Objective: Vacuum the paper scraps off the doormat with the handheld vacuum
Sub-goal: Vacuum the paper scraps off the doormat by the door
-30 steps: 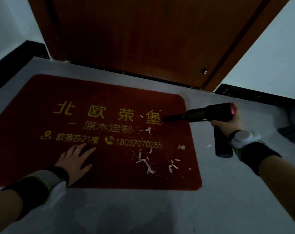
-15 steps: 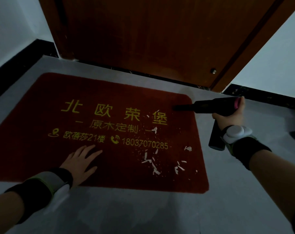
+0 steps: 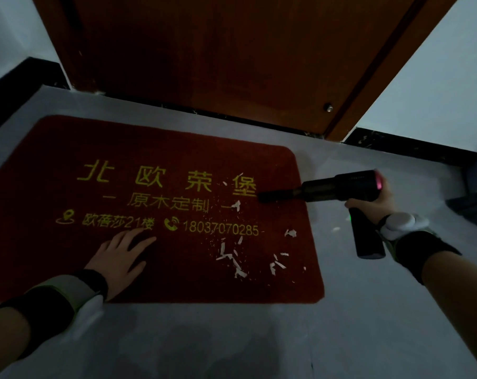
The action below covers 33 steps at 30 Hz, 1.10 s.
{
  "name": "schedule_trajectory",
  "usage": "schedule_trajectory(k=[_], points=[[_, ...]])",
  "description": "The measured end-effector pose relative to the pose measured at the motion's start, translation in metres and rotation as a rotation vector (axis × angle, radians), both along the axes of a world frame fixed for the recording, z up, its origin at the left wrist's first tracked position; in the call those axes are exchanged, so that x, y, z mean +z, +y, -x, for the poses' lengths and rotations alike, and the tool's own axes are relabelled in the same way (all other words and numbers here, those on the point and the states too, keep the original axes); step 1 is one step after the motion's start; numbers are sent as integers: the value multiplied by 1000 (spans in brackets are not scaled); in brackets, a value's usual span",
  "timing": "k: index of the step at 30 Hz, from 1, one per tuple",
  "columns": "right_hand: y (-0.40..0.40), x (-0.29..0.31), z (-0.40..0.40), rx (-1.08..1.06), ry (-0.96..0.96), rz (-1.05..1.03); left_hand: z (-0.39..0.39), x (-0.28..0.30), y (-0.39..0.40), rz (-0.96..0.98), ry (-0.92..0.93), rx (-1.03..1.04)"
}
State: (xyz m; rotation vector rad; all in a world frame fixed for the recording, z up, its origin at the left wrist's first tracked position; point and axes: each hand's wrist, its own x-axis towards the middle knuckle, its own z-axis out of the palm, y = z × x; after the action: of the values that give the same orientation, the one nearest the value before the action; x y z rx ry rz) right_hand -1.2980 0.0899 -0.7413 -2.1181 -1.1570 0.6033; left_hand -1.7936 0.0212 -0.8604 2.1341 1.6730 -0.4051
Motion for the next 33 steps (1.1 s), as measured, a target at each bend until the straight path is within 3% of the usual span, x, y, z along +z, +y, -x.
schedule_trajectory(k=[10,16,20,27,33], points=[[26,1,38,-221,-5,-97,-2,-1,-5,51,32,-32],[43,3,64,-251,-179,-140,-7,1,-7,74,46,-14],[55,3,65,-271,-198,-139,-5,3,-10,88,49,-30],[43,5,54,-292,-62,-37,-4,0,-9,51,70,-25],[24,-1,48,-102,42,-44,-18,4,2,43,56,-14]])
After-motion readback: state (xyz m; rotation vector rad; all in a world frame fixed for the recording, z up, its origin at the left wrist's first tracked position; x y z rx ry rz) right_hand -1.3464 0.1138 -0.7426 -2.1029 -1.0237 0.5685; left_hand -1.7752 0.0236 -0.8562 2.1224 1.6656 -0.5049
